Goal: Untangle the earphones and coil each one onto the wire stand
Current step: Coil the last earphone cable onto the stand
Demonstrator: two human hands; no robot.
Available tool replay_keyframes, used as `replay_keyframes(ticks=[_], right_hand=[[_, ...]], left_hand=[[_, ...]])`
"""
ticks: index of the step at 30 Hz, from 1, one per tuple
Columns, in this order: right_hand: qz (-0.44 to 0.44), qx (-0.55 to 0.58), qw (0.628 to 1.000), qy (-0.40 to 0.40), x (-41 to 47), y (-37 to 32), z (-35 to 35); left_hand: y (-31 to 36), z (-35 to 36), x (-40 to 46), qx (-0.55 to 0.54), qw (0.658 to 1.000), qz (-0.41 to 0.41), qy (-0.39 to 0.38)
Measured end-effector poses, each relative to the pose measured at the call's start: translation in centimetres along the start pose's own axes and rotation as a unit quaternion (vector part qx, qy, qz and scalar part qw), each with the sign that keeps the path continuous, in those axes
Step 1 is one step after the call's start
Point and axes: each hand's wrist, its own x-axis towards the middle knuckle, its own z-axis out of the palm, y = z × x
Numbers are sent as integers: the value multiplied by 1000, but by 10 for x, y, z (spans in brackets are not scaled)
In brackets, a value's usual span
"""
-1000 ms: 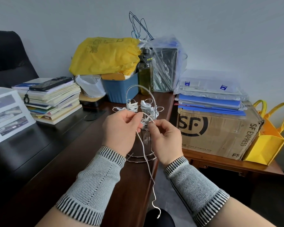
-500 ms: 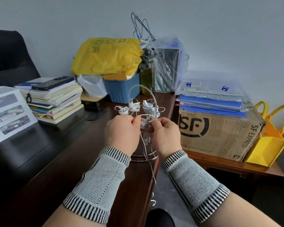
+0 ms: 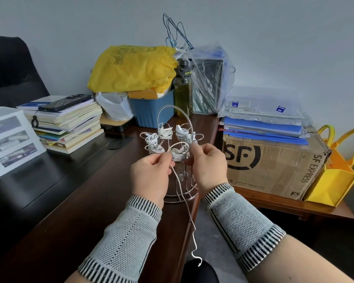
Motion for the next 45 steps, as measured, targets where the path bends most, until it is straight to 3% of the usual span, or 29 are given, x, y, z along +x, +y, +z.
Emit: replay_keyframes(ticks=[16, 23, 30, 33, 36, 39, 41, 45], right_hand=[[5, 45, 999, -15, -14, -3, 0], [-21, 25, 999, -9, -14, -1, -2], [-56, 23, 998, -28, -18, 1, -3], [-119, -15, 991, -56, -18, 8, -4], [-249, -80, 962, -81, -22, 17, -5], [-368, -168, 909, -102, -26, 24, -9], [-392, -193, 892, -119, -26, 25, -10], [-407, -208, 880, -127, -18, 26, -9]], left_hand=[[12, 7, 2, -30, 994, -69, 77], [11, -3, -11, -162, 979, -124, -16], [8, -7, -10, -164, 981, -100, -30], [-5, -10, -5, -103, 992, -59, -35], [-14, -14, -4, 57, 996, 48, -53], [-14, -14, -6, 189, 968, 155, -59], [-13, -15, -6, 259, 939, 214, -67], [-10, -19, -8, 316, 912, 251, -78]])
